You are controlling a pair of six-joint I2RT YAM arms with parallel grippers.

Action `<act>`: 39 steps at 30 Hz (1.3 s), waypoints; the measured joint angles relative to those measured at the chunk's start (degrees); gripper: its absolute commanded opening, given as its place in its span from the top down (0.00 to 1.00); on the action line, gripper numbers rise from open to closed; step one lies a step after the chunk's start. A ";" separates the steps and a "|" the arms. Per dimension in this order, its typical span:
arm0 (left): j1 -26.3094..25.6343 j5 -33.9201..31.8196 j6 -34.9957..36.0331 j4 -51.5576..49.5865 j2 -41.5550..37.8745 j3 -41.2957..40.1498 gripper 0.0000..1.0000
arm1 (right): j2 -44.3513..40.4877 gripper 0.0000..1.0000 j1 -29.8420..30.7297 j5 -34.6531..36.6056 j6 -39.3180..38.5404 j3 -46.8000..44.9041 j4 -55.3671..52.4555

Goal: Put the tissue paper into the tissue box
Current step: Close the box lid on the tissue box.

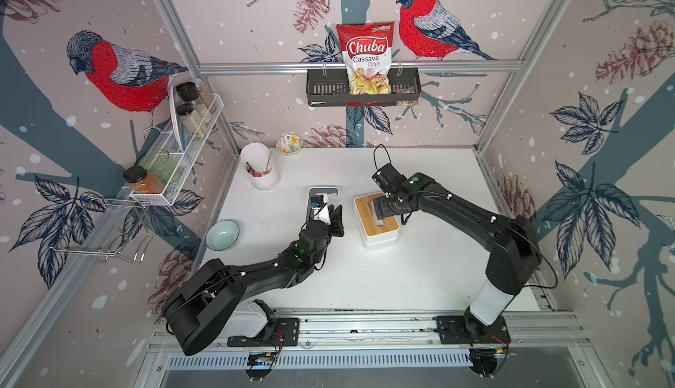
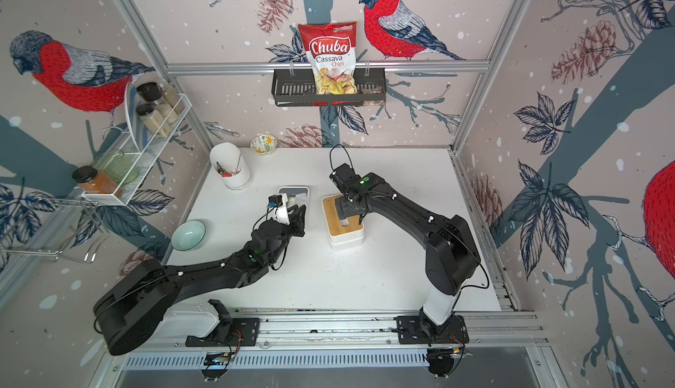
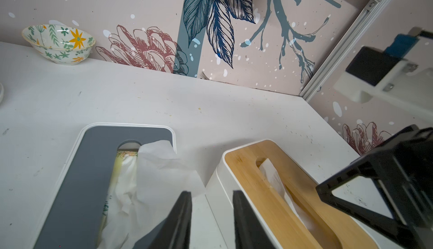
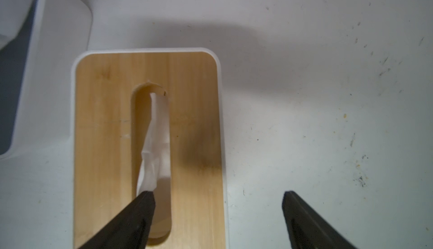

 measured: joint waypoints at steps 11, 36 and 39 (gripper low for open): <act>0.00 0.09 -0.20 -1.05 1.03 0.22 0.68 | -3.19 0.23 -4.92 -7.17 -3.74 -8.26 8.83; 0.00 0.09 -0.63 -0.96 0.87 -0.76 0.69 | 0.98 0.23 -3.32 -10.73 -5.16 -7.34 11.76; 0.00 0.09 -0.63 -0.96 0.87 -0.76 0.68 | 1.92 0.24 -3.30 -10.67 -5.16 -7.13 11.91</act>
